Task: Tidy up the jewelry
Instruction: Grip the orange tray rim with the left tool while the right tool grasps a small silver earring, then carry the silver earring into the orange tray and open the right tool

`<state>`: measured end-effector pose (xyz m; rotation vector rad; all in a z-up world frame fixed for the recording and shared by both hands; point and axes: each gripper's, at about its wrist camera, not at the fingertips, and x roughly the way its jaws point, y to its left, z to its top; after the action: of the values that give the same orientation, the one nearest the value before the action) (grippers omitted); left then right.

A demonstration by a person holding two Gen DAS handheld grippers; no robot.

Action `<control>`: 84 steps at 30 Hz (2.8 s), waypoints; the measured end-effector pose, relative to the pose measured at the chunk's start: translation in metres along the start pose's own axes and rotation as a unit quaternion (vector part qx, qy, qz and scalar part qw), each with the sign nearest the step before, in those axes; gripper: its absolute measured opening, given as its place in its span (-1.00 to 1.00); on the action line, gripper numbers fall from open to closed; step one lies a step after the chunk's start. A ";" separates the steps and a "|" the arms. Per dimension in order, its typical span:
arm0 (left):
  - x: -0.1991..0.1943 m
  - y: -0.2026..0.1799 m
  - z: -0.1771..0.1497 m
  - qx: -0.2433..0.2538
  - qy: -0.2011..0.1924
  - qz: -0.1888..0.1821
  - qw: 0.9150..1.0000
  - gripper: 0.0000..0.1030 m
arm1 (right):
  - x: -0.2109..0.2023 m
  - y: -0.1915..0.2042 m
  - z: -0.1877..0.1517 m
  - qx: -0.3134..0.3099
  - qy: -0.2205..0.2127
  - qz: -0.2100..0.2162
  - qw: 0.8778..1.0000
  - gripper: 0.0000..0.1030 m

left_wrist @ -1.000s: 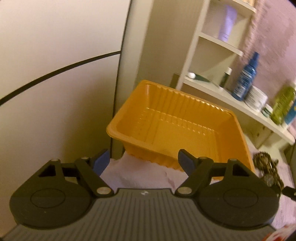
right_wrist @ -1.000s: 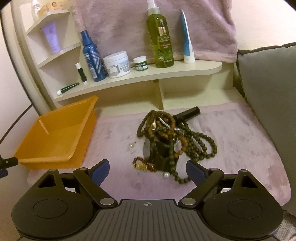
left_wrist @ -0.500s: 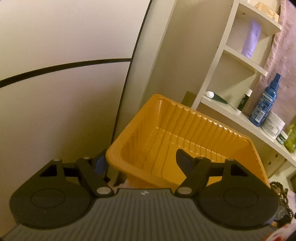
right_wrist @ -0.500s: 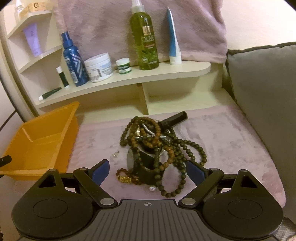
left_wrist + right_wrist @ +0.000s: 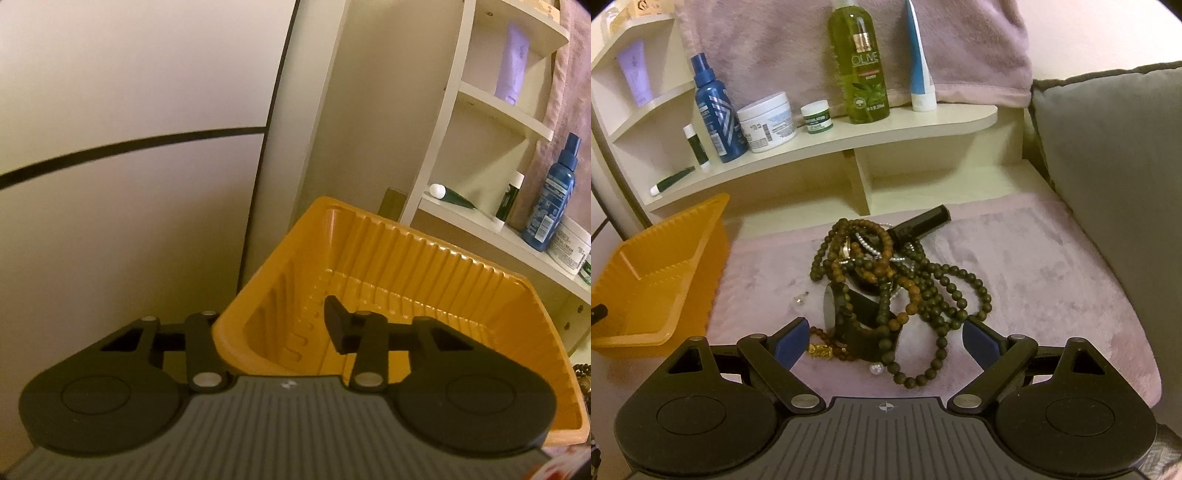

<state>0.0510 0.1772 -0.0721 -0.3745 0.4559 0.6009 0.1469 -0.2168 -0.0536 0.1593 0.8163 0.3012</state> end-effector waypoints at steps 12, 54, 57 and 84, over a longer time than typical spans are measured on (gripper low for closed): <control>-0.038 0.000 0.007 0.018 -0.012 -0.064 0.998 -0.92 | -0.015 0.016 -0.011 -0.039 -0.004 0.049 0.998 0.18; -0.032 -0.016 0.034 0.079 -0.018 -0.042 0.996 -0.85 | -0.010 0.043 0.011 -0.084 -0.007 0.106 0.991 -0.84; -0.028 -0.015 0.037 0.085 -0.015 -0.041 0.995 -0.83 | -0.008 0.053 0.020 -0.088 -0.015 0.126 0.988 -0.84; -0.012 -0.006 0.050 0.101 -0.001 -0.038 0.994 -0.75 | 0.039 0.151 0.028 -0.180 0.013 0.248 0.952 -0.84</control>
<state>0.0604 0.1906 -0.0230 -0.1976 0.4941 0.4767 0.1622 -0.0623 -0.0237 0.0134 0.7246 0.9212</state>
